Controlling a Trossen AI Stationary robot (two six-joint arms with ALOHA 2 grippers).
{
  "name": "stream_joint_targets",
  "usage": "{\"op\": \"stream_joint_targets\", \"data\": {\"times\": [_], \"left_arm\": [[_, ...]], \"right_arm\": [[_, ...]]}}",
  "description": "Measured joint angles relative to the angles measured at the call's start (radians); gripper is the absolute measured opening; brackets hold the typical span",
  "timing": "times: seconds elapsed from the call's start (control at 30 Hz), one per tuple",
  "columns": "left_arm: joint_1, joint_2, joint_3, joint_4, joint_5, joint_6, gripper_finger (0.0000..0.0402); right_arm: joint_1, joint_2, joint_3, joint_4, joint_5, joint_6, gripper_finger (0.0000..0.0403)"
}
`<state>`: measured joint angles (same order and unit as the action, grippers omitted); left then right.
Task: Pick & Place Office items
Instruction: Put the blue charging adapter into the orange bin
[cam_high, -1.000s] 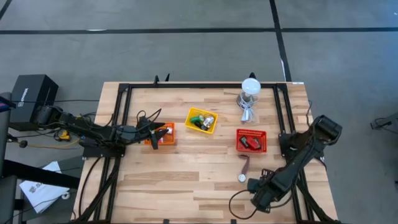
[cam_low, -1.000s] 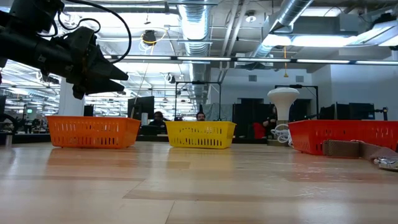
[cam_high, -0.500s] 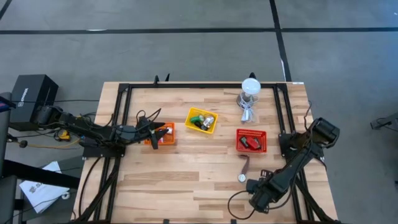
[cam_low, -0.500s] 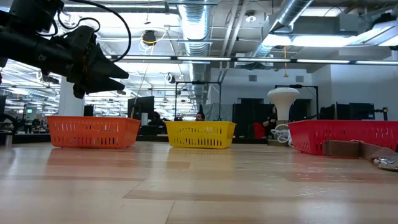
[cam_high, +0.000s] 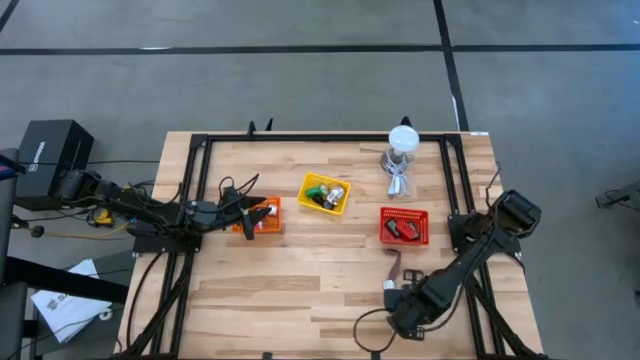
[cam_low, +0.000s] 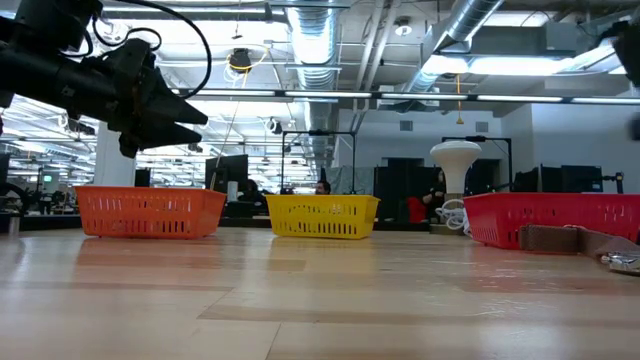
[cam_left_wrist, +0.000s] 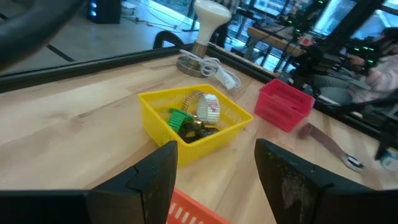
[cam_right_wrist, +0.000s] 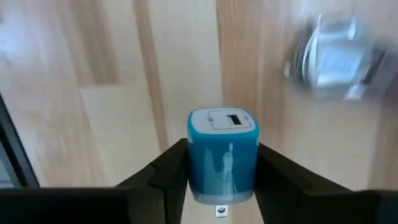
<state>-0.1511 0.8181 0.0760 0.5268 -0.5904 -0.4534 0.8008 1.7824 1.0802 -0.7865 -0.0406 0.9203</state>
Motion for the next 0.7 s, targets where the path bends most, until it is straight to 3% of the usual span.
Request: {"op": "stream_joint_targets", "data": {"times": [0.33, 0.47, 0.63, 0.7], "left_arm": [[-0.003, 0.0, 0.0, 0.097, 0.325, 0.033, 0.0209], [-0.031, 0.0, 0.0, 0.126, 0.339, -0.013, 0.0209], [-0.052, 0.0, 0.0, 0.134, 0.34, -0.102, 0.0209], [-0.052, 0.0, 0.0, 0.134, 0.333, -0.115, 0.0209]], "right_arm": [[-0.195, -0.001, 0.125, -0.006, 0.146, -0.387, 0.0126], [-0.288, -0.002, 0.179, -0.01, 0.27, -0.542, 0.014], [-0.408, -0.002, 0.224, 0.053, 0.55, -0.7, 0.0135], [-0.461, -0.003, 0.225, 0.129, 0.616, -0.729, 0.0128]]}}
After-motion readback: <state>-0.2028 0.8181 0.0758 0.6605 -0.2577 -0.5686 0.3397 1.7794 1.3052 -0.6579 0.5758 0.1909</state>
